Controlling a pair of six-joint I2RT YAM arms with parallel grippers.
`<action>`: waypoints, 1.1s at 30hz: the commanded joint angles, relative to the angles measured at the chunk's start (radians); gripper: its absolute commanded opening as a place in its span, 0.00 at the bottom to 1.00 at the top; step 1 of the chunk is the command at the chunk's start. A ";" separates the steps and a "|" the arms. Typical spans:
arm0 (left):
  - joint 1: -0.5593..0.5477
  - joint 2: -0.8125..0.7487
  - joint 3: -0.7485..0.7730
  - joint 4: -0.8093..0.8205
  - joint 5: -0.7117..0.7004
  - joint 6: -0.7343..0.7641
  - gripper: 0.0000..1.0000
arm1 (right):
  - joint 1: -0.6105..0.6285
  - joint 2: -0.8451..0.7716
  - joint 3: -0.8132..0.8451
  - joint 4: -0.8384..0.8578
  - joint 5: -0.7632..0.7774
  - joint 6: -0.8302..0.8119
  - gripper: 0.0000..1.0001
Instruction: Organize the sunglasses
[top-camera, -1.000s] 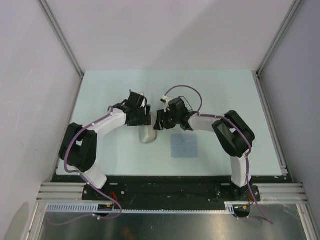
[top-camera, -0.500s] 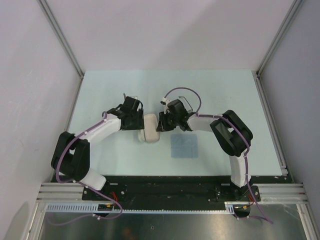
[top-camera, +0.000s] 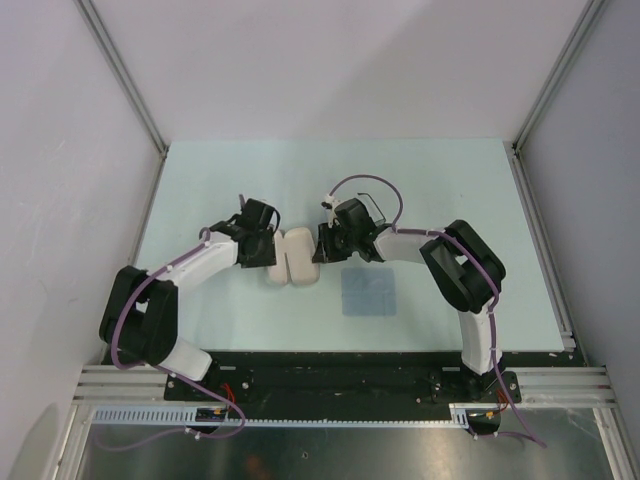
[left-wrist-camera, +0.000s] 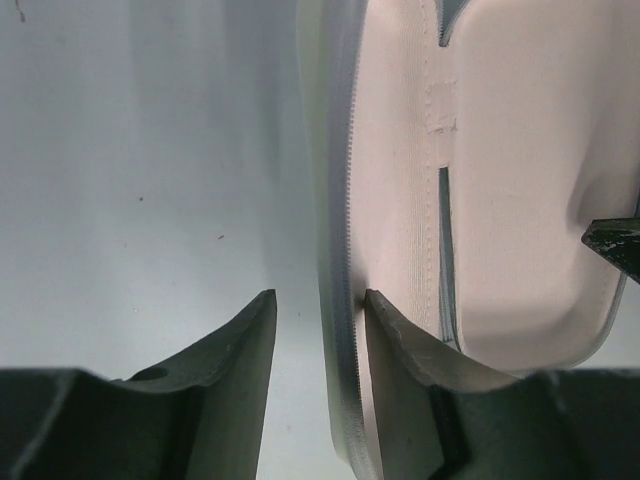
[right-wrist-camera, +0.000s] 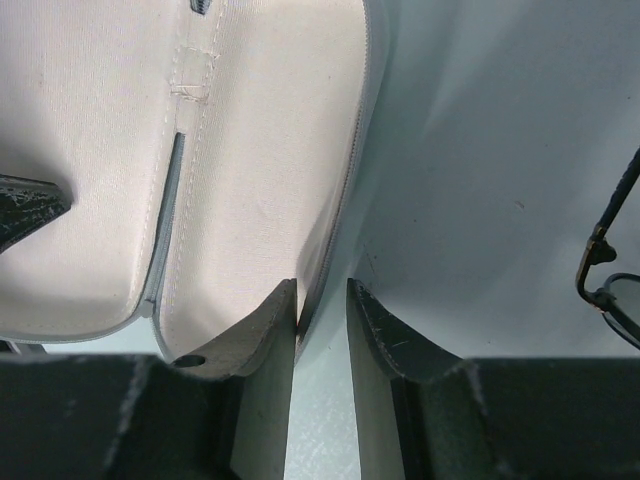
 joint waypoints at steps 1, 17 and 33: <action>0.014 0.003 -0.006 -0.006 -0.016 -0.033 0.45 | -0.004 0.015 0.026 -0.027 0.004 0.009 0.32; 0.025 0.030 0.092 0.012 -0.020 0.057 0.38 | -0.012 -0.016 0.026 -0.021 -0.021 0.028 0.47; 0.022 0.043 0.141 0.066 0.013 0.326 0.30 | -0.062 -0.145 0.026 -0.022 -0.039 0.039 0.62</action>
